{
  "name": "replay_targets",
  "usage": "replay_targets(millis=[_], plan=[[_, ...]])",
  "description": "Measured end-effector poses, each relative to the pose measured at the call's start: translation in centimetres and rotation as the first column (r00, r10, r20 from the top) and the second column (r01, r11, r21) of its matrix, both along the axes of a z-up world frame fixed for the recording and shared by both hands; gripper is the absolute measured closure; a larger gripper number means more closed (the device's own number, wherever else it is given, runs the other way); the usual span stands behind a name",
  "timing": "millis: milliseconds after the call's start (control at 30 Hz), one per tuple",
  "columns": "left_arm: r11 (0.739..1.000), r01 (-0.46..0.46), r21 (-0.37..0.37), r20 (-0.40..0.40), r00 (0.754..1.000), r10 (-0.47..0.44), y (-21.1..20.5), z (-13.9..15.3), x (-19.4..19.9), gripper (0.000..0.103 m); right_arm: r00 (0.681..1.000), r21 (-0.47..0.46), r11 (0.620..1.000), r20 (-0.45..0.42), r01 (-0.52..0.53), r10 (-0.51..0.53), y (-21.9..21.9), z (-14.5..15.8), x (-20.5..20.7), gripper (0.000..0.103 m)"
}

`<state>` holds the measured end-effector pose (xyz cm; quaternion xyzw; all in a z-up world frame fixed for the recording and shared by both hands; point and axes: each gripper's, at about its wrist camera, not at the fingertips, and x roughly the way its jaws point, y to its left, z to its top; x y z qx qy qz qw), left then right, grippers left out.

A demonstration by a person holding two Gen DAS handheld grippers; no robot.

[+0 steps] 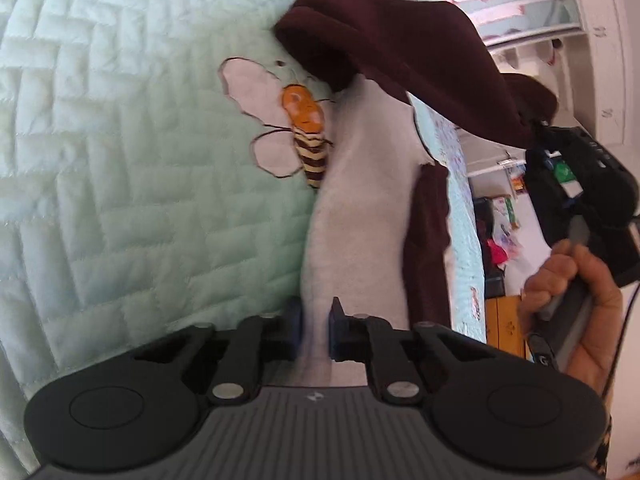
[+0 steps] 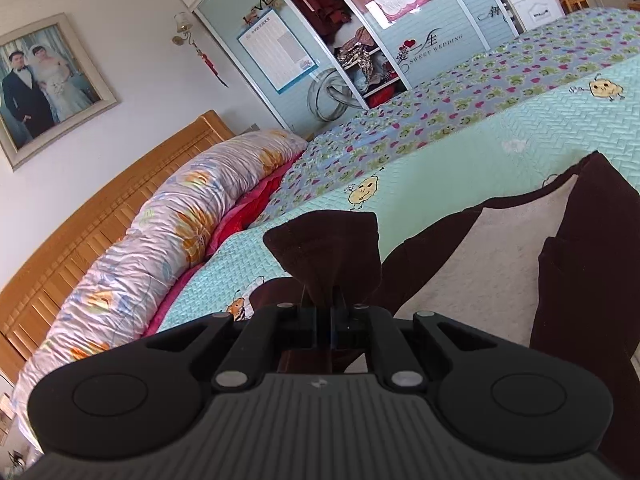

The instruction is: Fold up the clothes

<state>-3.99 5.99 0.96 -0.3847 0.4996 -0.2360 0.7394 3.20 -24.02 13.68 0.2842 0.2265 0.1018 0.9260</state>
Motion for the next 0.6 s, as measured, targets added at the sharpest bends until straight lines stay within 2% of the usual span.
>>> replay_targets(millis=[133,333,500,600], plan=[[1.000,-0.007,0.017,0.016,1.000,0.007,0.0,0.3,-0.1,0.093,0.998,-0.057,0.997,0.020,-0.054,0.055,3.9,0.1,0.0,0.094],[0.992,-0.002,0.126,0.102,0.995,-0.011,-1.0,1.6,-0.5,0.093,0.989,0.015,0.990,0.033,-0.142,0.141,9.0,-0.9,0.0,0.094],[0.988,-0.023,0.151,0.104,0.995,0.007,-1.6,1.7,-0.2,0.093,0.992,0.106,0.987,0.051,-0.120,0.115,7.2,-0.4,0.6,0.094],[0.983,-0.033,0.183,0.120,0.993,0.011,-2.1,2.0,0.0,0.093,0.995,0.191,0.979,0.083,-0.071,0.056,3.7,0.9,0.9,0.094]])
